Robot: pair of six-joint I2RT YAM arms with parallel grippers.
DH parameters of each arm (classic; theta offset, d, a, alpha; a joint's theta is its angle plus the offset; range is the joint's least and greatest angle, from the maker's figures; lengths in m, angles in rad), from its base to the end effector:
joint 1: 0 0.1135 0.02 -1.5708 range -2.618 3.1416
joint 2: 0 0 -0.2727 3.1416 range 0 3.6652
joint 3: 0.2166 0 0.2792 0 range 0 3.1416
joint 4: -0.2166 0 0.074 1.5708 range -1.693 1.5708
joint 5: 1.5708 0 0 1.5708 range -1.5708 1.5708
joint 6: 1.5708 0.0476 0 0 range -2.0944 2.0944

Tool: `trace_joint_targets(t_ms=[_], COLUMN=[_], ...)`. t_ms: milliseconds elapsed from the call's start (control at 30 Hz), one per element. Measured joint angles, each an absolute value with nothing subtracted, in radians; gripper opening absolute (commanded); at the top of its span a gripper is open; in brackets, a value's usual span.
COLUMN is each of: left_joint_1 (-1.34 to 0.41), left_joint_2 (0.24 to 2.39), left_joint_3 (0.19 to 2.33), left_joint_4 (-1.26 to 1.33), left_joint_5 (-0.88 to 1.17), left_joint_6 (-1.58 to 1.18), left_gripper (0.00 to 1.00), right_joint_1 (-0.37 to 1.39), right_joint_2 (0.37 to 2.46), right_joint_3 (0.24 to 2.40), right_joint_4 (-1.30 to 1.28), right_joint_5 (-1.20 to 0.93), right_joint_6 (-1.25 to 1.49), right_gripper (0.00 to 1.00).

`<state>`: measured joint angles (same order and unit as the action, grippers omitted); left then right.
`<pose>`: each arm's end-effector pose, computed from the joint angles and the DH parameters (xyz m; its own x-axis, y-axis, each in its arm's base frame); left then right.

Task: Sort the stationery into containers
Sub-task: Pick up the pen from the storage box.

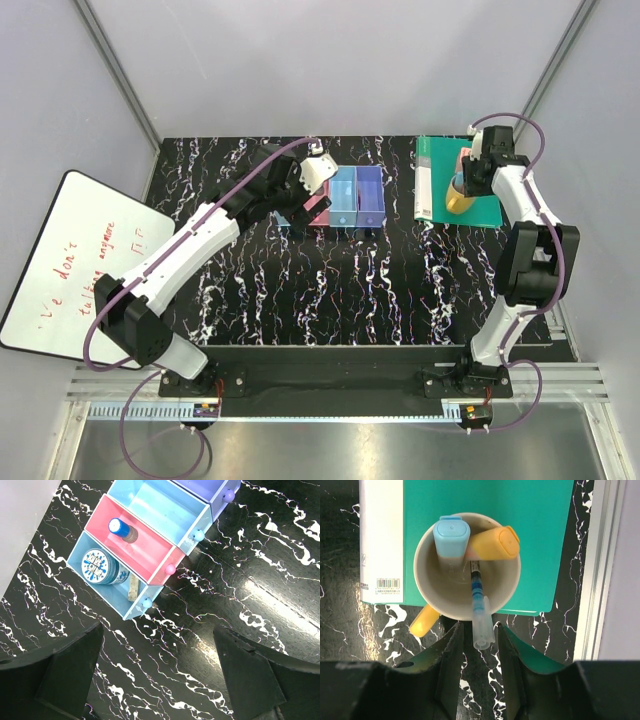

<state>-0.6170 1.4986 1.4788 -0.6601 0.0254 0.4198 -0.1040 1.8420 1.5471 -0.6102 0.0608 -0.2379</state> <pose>0.3000 -0.2143 0.3636 -0.2259 0.6598 -0.7166 0.7519 0.5858 0.3024 0.4437 -0.0492 0.2588 -0.7934 -0.1537 -0.5890 -0.0474 0.9803 -0.1920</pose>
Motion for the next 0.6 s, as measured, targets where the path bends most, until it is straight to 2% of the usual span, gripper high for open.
trace_joint_targets(t_ms=[267, 400, 600], left_joint_1=[-0.618, -0.618, -0.62], left_joint_2=[1.499, 1.499, 1.499], left_joint_3=[1.479, 1.479, 1.479], left_joint_4=[-0.661, -0.66, -0.661], left_joint_5=[0.022, 0.022, 0.022], left_joint_6=[0.42, 0.42, 0.42], left_gripper=[0.99, 0.99, 0.99], right_joint_1=[-0.104, -0.106, -0.106], right_joint_2=[1.866, 1.867, 1.866], right_joint_3=[1.576, 1.577, 1.579], right_joint_4=[-0.606, -0.606, -0.607], right_joint_5=[0.058, 0.057, 0.058], right_joint_6=[-0.243, -0.247, -0.248], right_gripper=[0.25, 0.11, 0.01])
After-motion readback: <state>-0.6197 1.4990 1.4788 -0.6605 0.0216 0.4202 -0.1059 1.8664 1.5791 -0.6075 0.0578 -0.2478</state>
